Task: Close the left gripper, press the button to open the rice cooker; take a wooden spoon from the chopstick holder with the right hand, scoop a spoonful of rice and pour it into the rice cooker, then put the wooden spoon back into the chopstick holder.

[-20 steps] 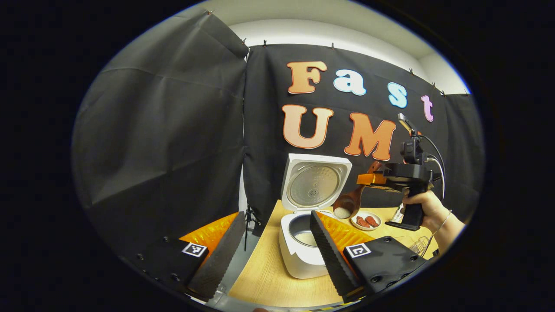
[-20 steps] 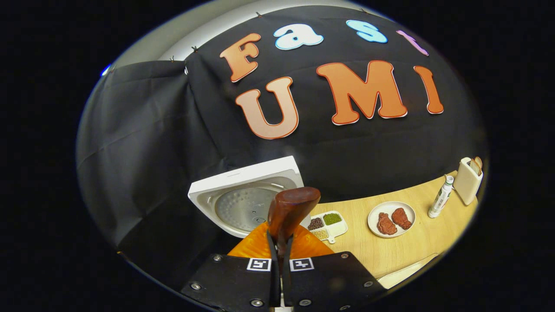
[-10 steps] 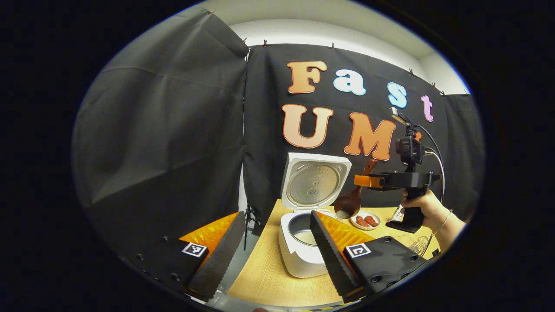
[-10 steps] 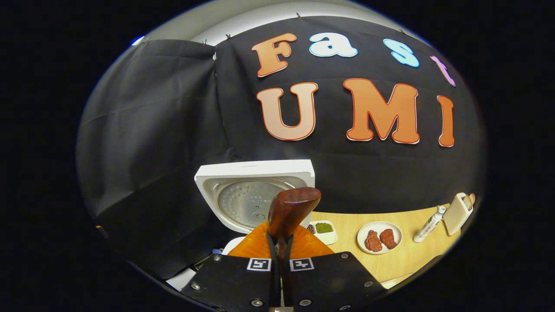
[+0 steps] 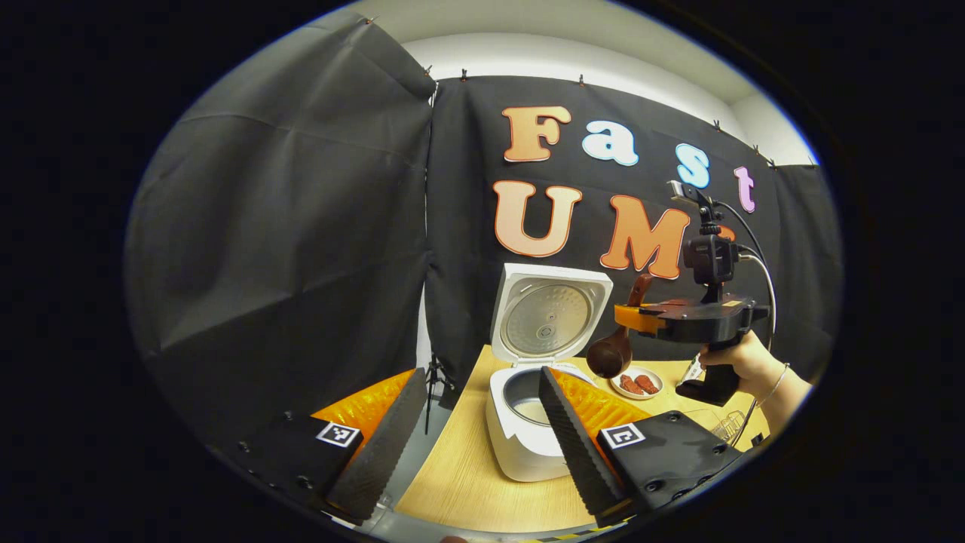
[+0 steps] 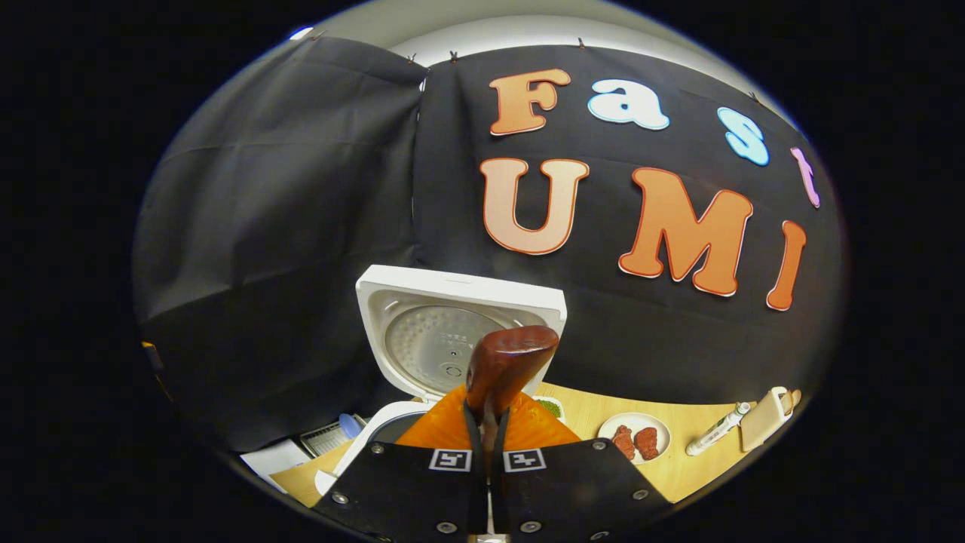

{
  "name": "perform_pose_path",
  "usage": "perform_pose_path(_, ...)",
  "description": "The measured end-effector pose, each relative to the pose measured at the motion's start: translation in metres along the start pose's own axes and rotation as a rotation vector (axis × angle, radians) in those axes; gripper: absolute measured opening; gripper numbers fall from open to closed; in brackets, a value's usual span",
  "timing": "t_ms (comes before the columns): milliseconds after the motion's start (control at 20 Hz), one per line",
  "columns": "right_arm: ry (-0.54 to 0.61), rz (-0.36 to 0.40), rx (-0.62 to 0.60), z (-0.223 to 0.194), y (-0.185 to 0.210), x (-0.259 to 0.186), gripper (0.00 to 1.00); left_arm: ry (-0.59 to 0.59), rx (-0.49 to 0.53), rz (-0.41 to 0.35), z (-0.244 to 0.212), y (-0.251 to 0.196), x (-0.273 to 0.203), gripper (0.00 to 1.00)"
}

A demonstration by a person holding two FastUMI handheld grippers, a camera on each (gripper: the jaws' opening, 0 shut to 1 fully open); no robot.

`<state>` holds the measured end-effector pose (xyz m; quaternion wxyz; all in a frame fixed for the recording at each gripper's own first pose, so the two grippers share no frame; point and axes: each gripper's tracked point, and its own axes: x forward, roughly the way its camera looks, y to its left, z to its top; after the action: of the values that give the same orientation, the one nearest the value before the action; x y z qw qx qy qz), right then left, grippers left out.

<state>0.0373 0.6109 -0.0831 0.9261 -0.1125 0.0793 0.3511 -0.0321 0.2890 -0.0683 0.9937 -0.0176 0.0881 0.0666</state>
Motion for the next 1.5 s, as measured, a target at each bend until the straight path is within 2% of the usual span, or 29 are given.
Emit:
perform_pose_path(300,-0.02,0.031,-0.095,-0.004,0.01,-0.005,0.01,0.009,0.002,0.01,-0.004,0.001,-0.003,1.0)
perform_pose_path(450,-0.031,0.043,-0.065,-0.006,0.012,-0.005,0.01,0.009,0.007,0.012,-0.004,0.0,-0.003,1.0)
perform_pose_path(600,-0.017,0.051,0.061,-0.01,0.005,-0.007,0.01,0.003,0.007,0.008,-0.001,-0.006,-0.005,1.0)
perform_pose_path(800,0.014,0.052,0.347,-0.019,-0.018,-0.015,0.01,-0.005,0.013,-0.003,0.004,-0.017,-0.004,1.0)
perform_pose_path(1100,0.035,-0.003,0.657,-0.034,-0.081,-0.04,0.01,-0.021,0.013,-0.027,0.013,-0.04,0.004,1.0)
perform_pose_path(1250,0.013,-0.039,0.733,-0.04,-0.122,-0.066,0.01,-0.033,0.0,-0.039,0.02,-0.054,0.011,1.0)
perform_pose_path(1500,-0.018,-0.163,0.774,-0.061,-0.209,-0.122,0.01,-0.053,-0.003,-0.065,0.027,-0.08,0.022,1.0)
